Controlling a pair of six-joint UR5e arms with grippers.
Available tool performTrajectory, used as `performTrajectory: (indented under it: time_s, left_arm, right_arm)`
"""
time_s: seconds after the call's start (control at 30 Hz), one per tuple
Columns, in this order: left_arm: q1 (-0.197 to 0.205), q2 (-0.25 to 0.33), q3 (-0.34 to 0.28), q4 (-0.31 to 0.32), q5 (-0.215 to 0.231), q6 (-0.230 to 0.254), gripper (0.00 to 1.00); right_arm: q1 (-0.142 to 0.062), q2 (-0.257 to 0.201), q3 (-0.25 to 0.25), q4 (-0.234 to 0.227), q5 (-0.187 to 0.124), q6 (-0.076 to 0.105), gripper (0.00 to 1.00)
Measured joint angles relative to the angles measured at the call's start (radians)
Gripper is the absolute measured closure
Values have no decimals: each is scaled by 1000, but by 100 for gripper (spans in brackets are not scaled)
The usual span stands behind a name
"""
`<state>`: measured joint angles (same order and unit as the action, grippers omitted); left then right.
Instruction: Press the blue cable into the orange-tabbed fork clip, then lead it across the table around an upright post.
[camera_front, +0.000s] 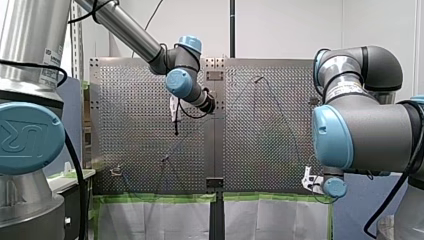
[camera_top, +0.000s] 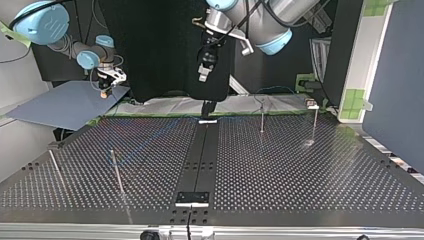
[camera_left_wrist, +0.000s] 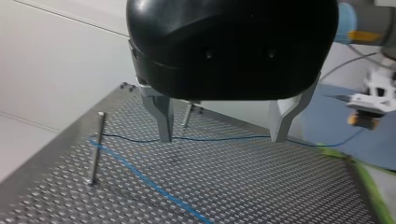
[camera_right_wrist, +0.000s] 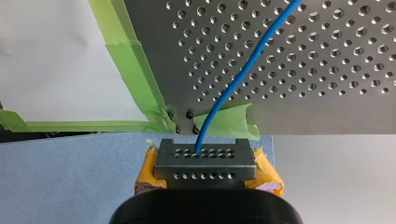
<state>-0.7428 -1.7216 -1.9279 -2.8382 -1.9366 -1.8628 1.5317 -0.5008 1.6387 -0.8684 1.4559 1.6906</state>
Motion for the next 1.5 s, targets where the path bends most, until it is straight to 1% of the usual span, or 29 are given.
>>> performTrajectory:
  time_s: [0.23,0.5,0.9,1.03,1.27,1.5]
  left_arm:
    - [0,0,-70,32,1,6,0]
    - [1,0,-120,109,2,19,0]
    - [24,0,-232,228,2,88,0]
    - [34,0,-245,264,2,106,0]
    - [51,0,-247,333,2,142,0]
    - [73,-7,-248,395,2,158,0]
  right_arm:
    - [2,0,0,0,0,0,100]
    - [2,0,0,0,0,-1,100]
    - [3,0,0,-2,0,-1,100]
    - [3,1,0,-2,0,-1,100]
    - [1,0,-1,-6,0,1,100]
    - [-3,0,-4,-13,0,3,100]
